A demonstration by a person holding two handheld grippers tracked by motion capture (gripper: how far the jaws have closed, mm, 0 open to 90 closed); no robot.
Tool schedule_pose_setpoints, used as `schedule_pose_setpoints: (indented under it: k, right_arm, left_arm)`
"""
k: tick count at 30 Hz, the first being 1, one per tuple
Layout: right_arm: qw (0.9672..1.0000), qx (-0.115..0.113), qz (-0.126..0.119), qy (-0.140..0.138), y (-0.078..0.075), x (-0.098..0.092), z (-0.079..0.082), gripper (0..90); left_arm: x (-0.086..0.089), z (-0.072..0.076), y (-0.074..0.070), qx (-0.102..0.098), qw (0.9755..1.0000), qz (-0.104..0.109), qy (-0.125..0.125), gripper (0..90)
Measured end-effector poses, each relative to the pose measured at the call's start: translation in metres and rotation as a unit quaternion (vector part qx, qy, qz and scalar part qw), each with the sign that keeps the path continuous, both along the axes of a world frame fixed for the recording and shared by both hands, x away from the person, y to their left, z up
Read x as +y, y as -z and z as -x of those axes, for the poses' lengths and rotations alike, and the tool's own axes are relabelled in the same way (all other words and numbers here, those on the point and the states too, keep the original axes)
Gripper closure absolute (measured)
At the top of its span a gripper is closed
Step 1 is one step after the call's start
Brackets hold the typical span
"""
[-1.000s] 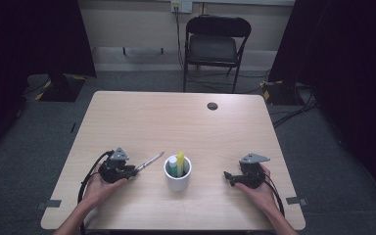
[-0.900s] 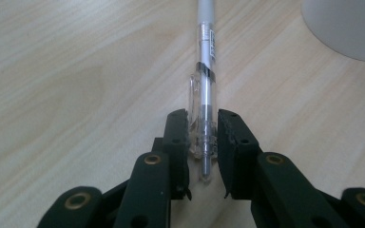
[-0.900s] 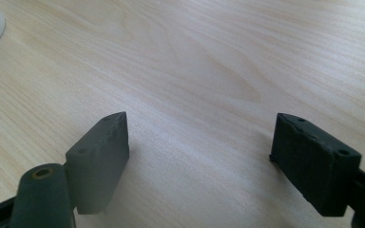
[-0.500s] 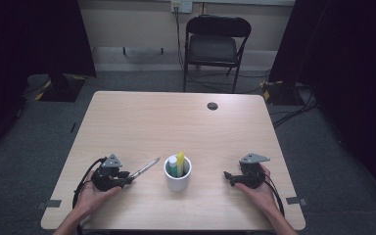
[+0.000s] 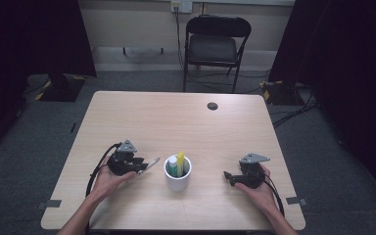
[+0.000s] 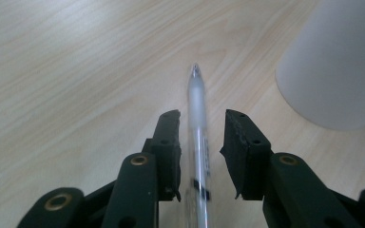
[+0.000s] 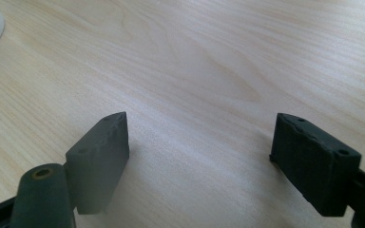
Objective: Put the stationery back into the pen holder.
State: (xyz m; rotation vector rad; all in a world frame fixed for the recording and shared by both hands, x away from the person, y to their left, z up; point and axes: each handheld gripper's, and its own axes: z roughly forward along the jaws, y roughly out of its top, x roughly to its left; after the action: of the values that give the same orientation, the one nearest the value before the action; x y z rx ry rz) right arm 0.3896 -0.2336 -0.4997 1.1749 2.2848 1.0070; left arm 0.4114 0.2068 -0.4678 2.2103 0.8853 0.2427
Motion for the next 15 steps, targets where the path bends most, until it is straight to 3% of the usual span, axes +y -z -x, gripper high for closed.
schedule_pose_setpoints:
  k: [3, 6, 7, 12, 15]
  right_arm:
    - [1.0, 0.0, 0.0, 0.0, 0.0, 0.0, 0.0, 19.8]
    - [1.0, 0.0, 0.0, 0.0, 0.0, 0.0, 0.0, 19.8]
    - [1.0, 0.0, 0.0, 0.0, 0.0, 0.0, 0.0, 19.8]
    - [1.0, 0.0, 0.0, 0.0, 0.0, 0.0, 0.0, 19.8]
    - [1.0, 0.0, 0.0, 0.0, 0.0, 0.0, 0.0, 19.8]
  left_arm:
    - [-0.008, -0.007, 0.003, 0.002, 1.0, -0.009, 0.002, 71.8]
    - [-0.014, -0.011, 0.006, 0.005, 1.0, -0.002, 0.002, 72.1]
    - [-0.014, -0.011, 0.005, 0.009, 0.9999, -0.008, 0.01, 72.0]
    - [-0.018, -0.012, 0.012, 0.012, 0.9997, -0.022, 0.005, 71.9]
    - [-0.017, -0.012, 0.013, 0.004, 0.9999, -0.015, -0.002, 71.3]
